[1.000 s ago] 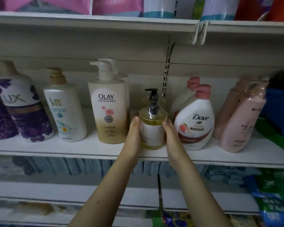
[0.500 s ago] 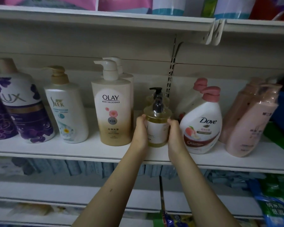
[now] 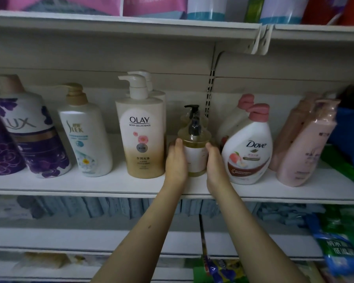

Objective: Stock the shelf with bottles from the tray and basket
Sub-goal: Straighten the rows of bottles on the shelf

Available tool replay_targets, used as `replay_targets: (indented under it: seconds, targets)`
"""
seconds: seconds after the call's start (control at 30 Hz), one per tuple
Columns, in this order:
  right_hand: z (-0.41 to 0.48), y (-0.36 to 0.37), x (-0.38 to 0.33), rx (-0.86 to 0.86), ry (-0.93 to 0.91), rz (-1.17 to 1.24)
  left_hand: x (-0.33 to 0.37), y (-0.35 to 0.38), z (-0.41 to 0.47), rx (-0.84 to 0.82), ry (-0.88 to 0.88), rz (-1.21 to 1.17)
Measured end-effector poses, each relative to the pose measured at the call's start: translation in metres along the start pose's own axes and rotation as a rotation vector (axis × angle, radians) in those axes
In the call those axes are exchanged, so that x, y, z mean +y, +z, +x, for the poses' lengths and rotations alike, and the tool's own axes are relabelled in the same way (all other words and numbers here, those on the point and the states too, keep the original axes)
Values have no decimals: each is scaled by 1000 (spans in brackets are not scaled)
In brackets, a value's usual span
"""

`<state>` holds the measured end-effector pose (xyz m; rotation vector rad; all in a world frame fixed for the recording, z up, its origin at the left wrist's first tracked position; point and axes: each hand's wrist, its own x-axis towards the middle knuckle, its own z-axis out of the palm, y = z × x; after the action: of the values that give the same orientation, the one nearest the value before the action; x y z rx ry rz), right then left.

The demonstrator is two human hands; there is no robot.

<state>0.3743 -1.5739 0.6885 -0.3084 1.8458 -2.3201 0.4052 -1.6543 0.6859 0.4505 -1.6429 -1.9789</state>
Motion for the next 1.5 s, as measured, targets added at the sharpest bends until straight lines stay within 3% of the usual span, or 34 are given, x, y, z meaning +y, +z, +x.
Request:
replay_targets:
  seconds: [0.8,1.0,1.17,1.37,1.5]
  targets:
    - [0,5,6,41,-23,26,6,-8,-1,0,-40,-68]
    - [-5,1,6,19,1,-37,14,-10,-10,-39,-66,-21]
    - [-36,-7,7,-10,-82,-188,10,-22,-34,-143,-62,7]
    - [-69,-24,4,24,-38,-143,3,-33,-74,-149,-132,-46]
    - [-81,-47,-11,66,-88,-176,11,-21,-84,-176,-84,-1]
